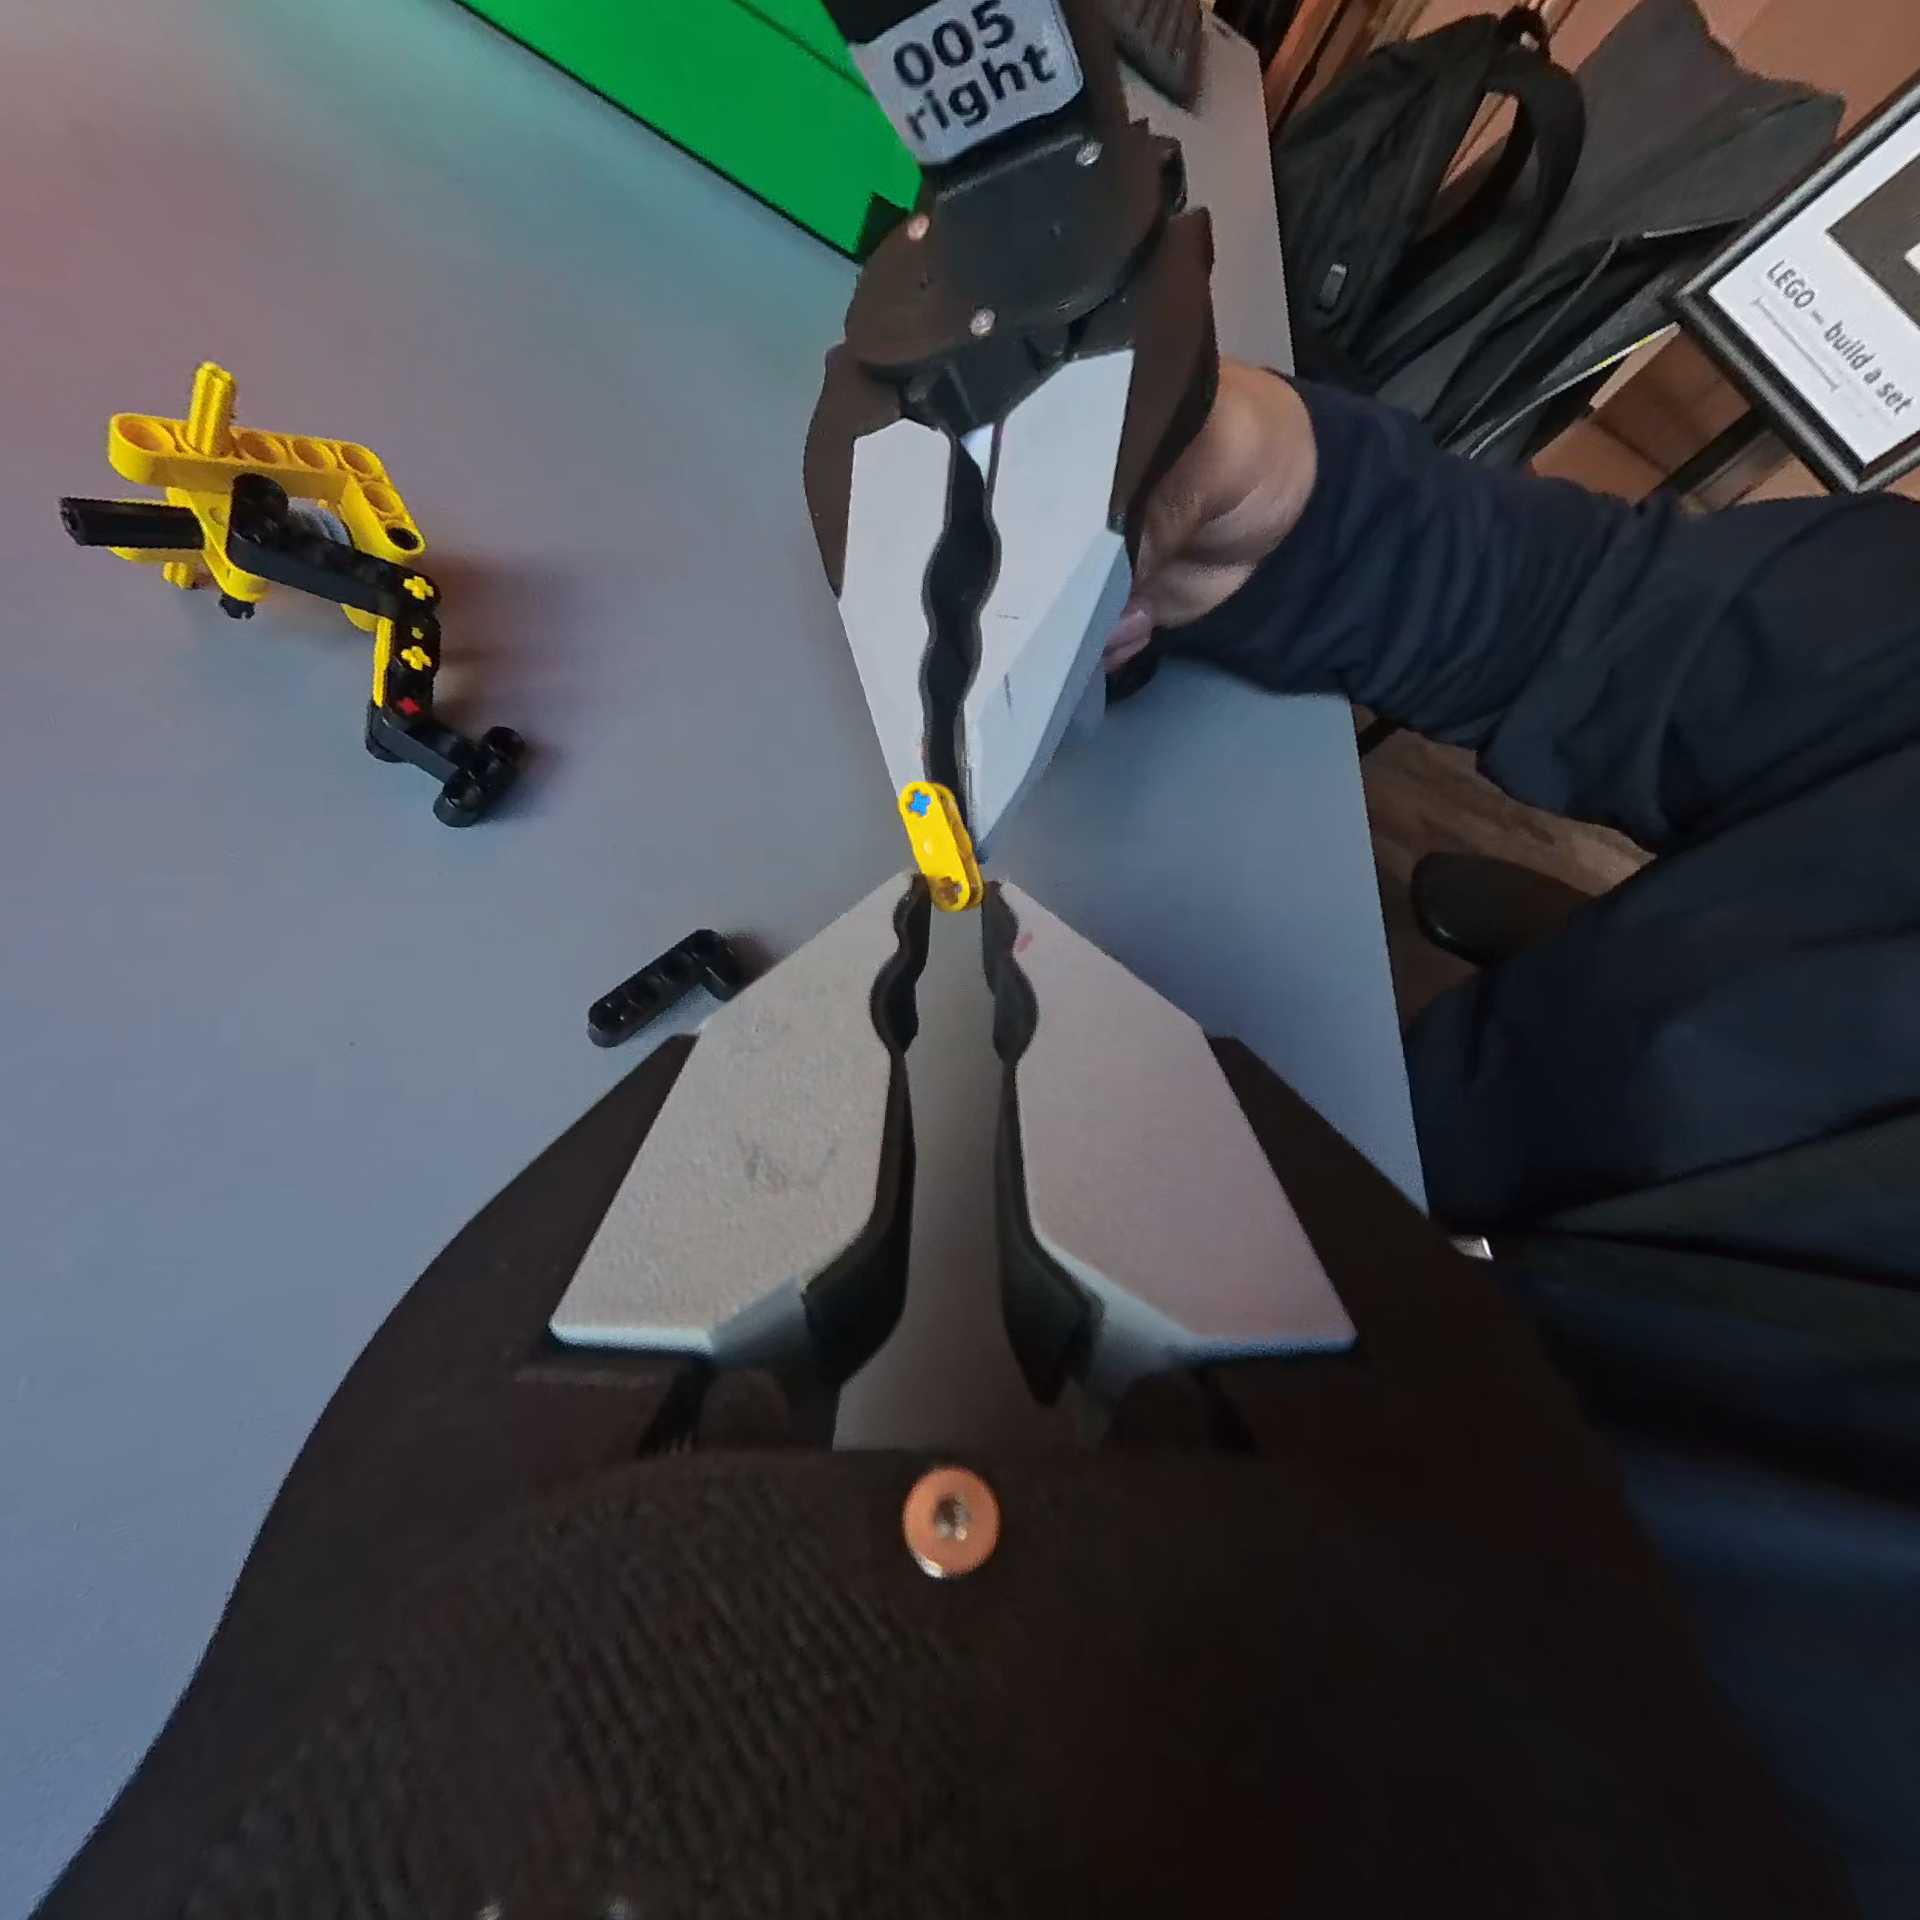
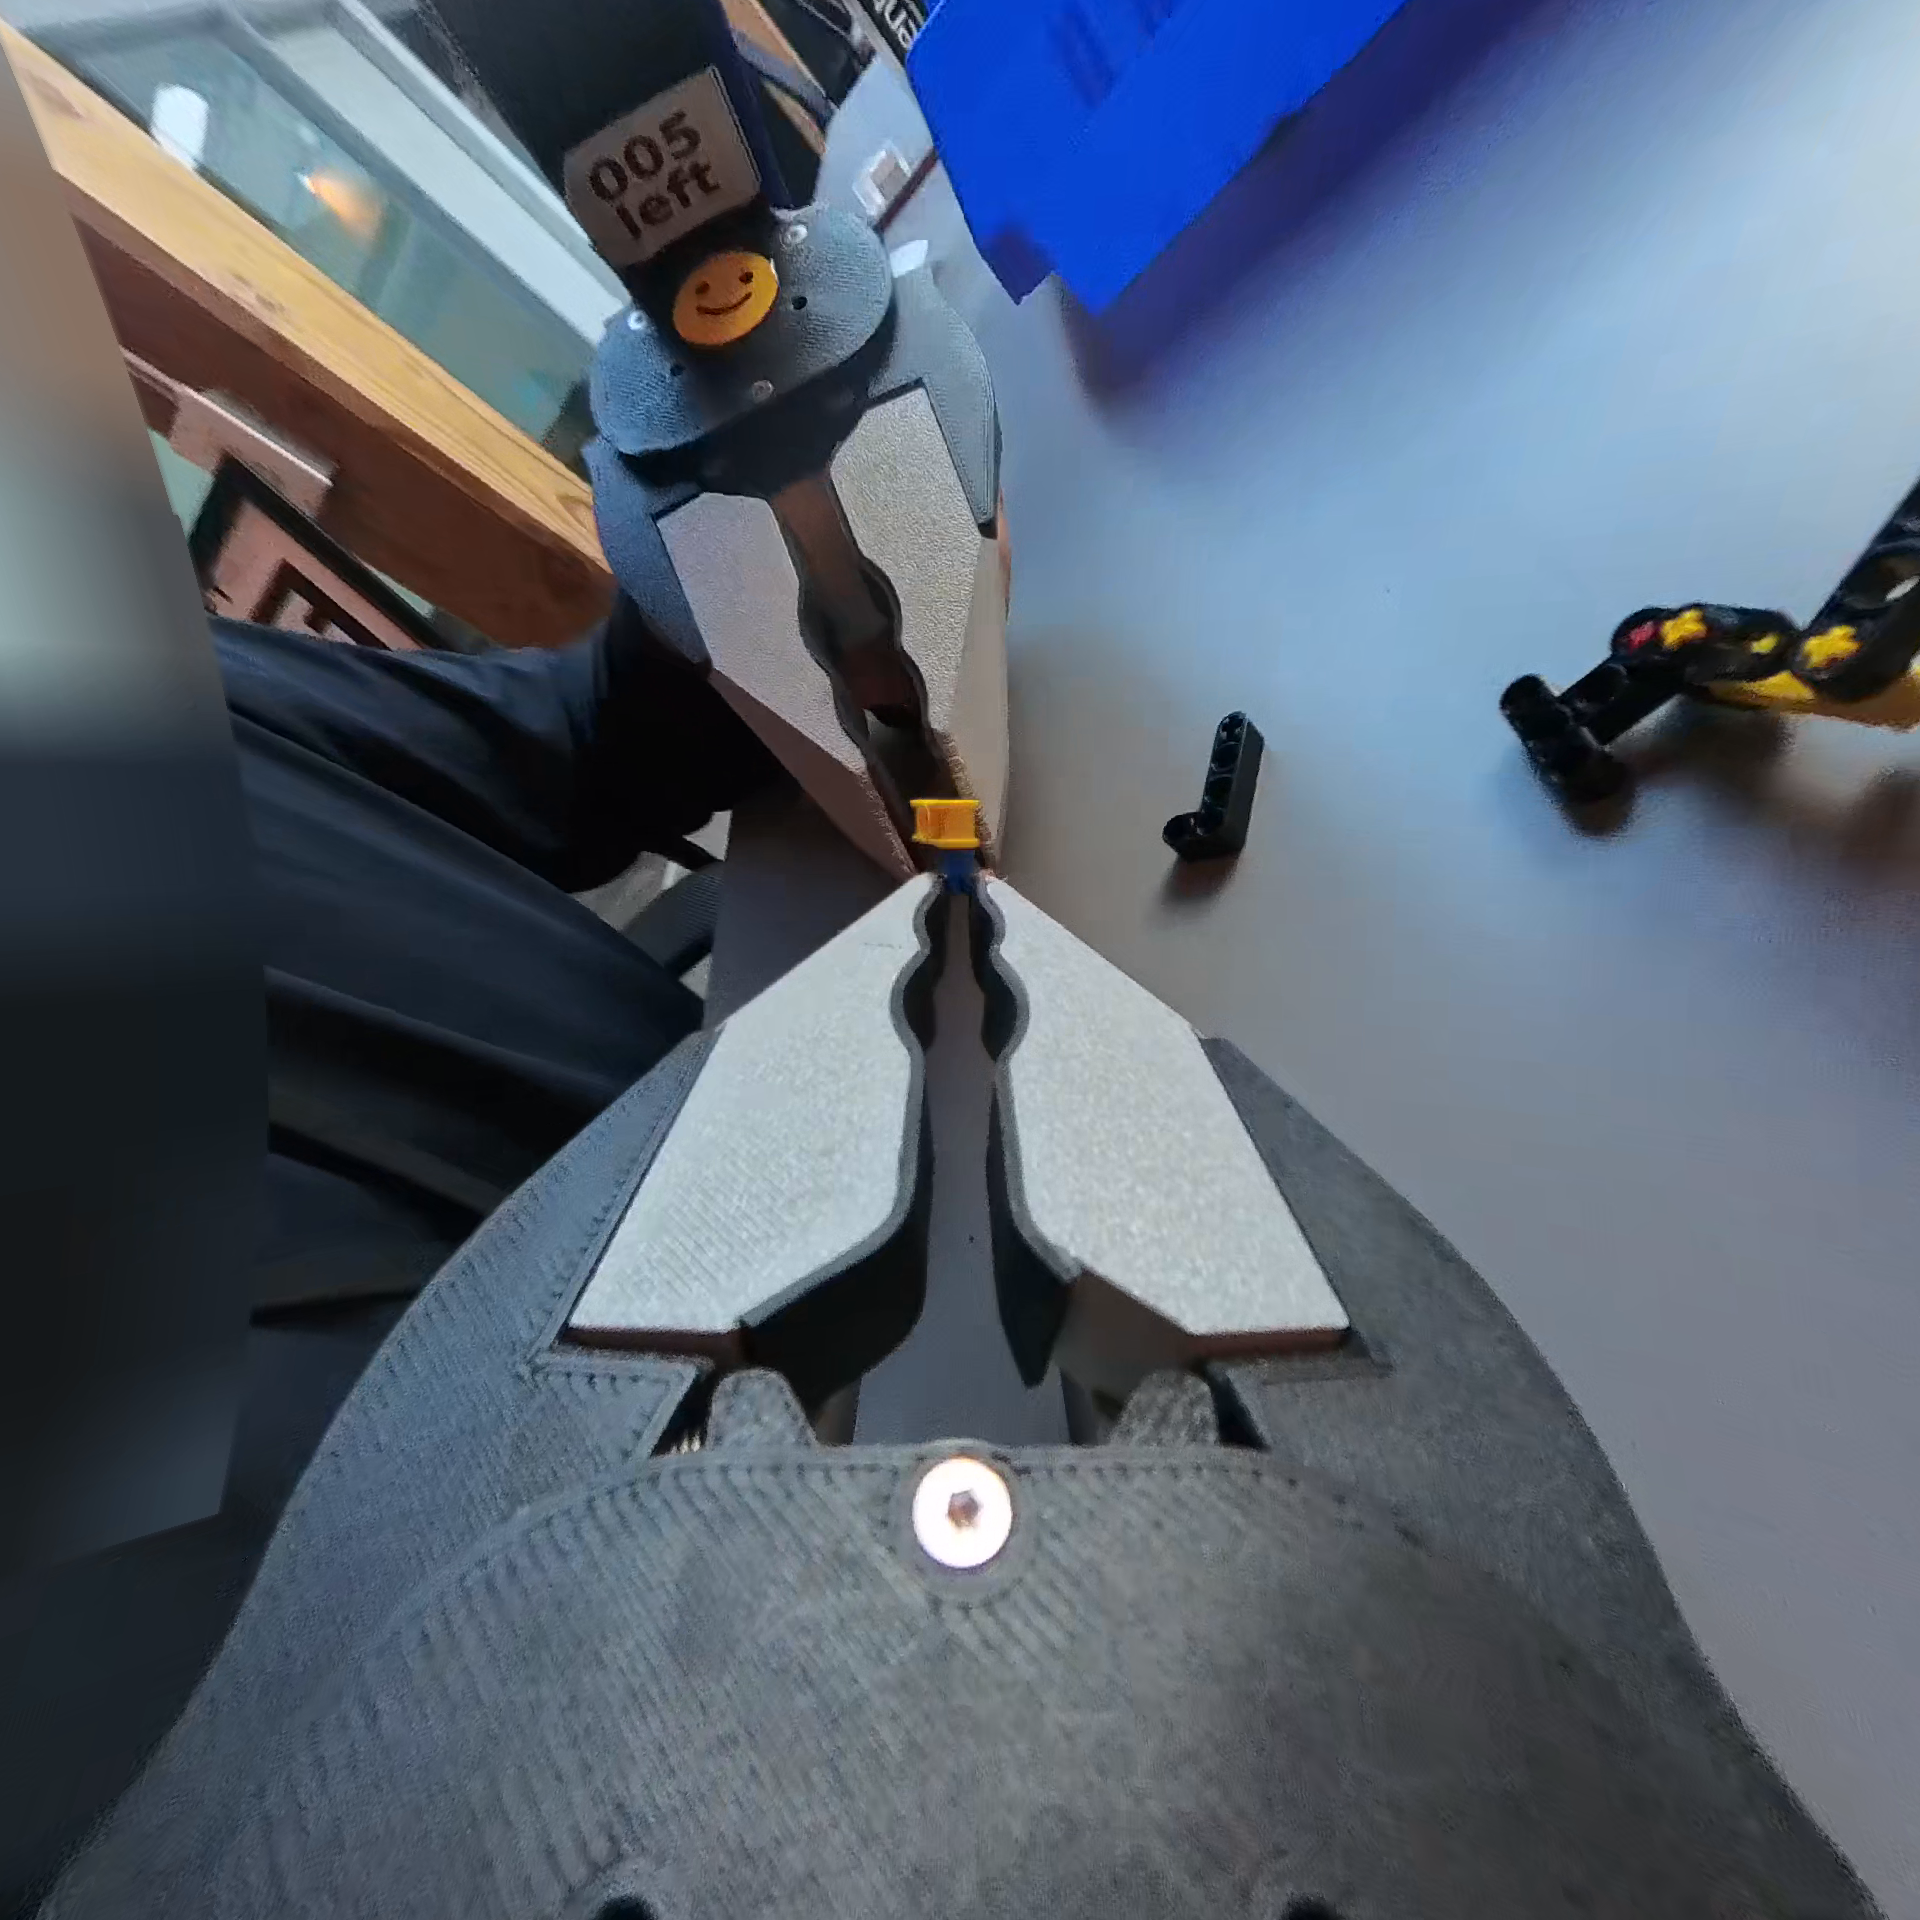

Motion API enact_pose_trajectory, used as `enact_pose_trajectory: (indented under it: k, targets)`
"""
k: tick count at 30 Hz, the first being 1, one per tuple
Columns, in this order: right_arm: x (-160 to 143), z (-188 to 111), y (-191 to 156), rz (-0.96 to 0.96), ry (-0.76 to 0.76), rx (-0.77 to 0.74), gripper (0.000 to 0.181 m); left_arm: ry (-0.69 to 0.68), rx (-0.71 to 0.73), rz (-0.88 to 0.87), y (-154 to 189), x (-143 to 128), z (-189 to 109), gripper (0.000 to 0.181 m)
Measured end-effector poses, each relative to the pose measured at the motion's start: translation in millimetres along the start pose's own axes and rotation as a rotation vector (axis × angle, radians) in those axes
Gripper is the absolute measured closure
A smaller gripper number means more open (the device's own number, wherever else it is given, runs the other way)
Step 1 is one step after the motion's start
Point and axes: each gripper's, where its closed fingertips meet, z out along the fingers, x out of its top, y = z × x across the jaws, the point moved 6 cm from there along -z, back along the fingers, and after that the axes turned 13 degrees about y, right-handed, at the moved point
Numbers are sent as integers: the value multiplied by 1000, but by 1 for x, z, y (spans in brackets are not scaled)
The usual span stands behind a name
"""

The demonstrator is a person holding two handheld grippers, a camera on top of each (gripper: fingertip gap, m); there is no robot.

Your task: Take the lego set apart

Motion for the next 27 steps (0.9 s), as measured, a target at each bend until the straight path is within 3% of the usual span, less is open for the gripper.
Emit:
enact_pose_trajectory:
  k: [5,14,21,27]
  targets:
    - [3,-2,-1,-46,9,-14,181,44,-7,16,1,6,-1,164]
    - [1,0,-4,-129,-26,-36,180,28,-13,13,1,2,-3,174]
    - [5,0,-12,-115,14,46,179,25,-14,140,9,3,0,176]
    - [7,-2,-23,-447,-33,-42,180,53,-24,104,9,5,0,175]
